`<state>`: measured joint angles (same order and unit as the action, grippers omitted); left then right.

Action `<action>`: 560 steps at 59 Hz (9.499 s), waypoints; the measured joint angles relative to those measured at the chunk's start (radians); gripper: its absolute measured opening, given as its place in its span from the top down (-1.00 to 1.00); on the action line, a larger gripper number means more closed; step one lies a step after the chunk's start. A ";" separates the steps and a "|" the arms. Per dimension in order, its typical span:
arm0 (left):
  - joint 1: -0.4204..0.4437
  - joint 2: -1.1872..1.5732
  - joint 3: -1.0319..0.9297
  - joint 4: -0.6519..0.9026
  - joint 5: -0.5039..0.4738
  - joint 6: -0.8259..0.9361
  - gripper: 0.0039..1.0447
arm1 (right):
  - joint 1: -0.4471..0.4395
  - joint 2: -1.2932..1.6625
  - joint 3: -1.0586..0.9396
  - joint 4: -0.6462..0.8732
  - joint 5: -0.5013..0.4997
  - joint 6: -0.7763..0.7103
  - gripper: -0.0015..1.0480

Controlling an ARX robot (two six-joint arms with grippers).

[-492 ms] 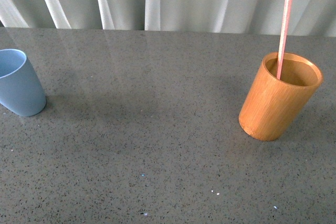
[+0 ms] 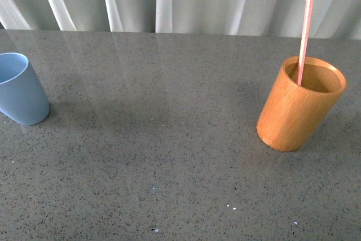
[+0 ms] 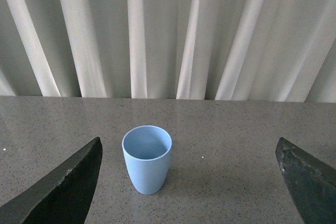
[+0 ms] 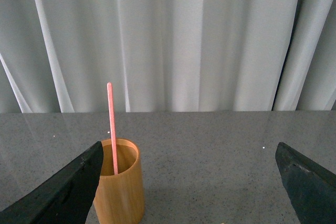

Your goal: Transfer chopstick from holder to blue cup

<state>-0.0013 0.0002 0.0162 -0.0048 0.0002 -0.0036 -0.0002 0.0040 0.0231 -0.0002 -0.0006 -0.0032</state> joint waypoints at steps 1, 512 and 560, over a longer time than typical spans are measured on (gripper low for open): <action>0.000 0.000 0.000 0.000 0.000 0.000 -0.87 | 0.000 0.000 0.000 0.000 0.000 0.000 -0.81; -0.132 1.432 0.686 0.506 -0.159 -0.114 -0.80 | 0.000 0.000 0.000 0.000 0.000 0.000 -0.81; 0.000 0.962 0.108 0.830 0.000 -0.003 0.94 | 0.000 0.000 0.000 0.000 0.000 0.000 -0.81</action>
<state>-0.0017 0.9619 0.1246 0.8257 -0.0002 -0.0067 -0.0002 0.0040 0.0231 -0.0002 -0.0002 -0.0032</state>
